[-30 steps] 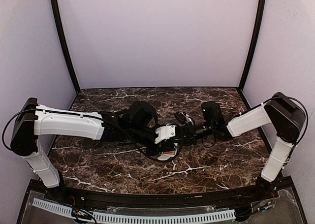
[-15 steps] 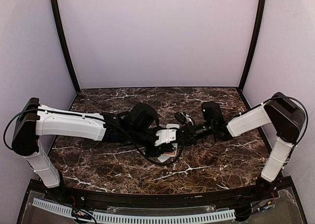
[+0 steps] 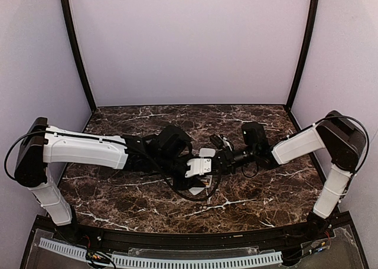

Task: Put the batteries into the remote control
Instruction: Place the battery in the battery compartment, then load the battery into the battery compartment.

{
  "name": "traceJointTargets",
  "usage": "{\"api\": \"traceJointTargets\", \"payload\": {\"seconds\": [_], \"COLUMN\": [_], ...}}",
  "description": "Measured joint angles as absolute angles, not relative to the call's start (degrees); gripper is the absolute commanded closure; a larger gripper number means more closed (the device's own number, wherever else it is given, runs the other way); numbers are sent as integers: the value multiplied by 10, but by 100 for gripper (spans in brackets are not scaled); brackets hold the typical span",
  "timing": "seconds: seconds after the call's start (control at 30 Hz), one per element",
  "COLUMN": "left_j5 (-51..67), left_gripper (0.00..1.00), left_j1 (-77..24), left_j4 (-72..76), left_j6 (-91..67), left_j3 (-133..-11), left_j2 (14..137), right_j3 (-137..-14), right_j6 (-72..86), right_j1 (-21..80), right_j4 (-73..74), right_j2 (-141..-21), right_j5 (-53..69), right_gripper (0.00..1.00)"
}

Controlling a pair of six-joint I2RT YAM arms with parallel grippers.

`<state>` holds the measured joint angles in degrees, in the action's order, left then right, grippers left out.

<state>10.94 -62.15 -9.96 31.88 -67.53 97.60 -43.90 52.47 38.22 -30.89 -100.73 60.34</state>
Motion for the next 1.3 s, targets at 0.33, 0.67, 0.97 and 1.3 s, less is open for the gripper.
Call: {"api": "traceJointTargets", "payload": {"seconds": [0.33, 0.67, 0.97, 1.3], "left_j5": [107, 10, 105, 242], "left_gripper": [23, 1, 1, 8], "left_j1": [-624, -578, -519, -515], "left_j4": [-93, 2, 10, 111], "left_j6": [282, 130, -69, -232], "left_j3": [-670, -600, -559, -532], "left_j2": [962, 806, 839, 915], "right_j3": [-439, -438, -445, -458], "right_j6": [526, 540, 551, 550], "right_j1": [380, 378, 376, 376], "right_j4": [-319, -354, -378, -376], "right_j2": [-1015, -1018, -1018, -1018], "right_j5": [597, 599, 577, 566], "right_gripper": [100, 100, 100, 100]}}
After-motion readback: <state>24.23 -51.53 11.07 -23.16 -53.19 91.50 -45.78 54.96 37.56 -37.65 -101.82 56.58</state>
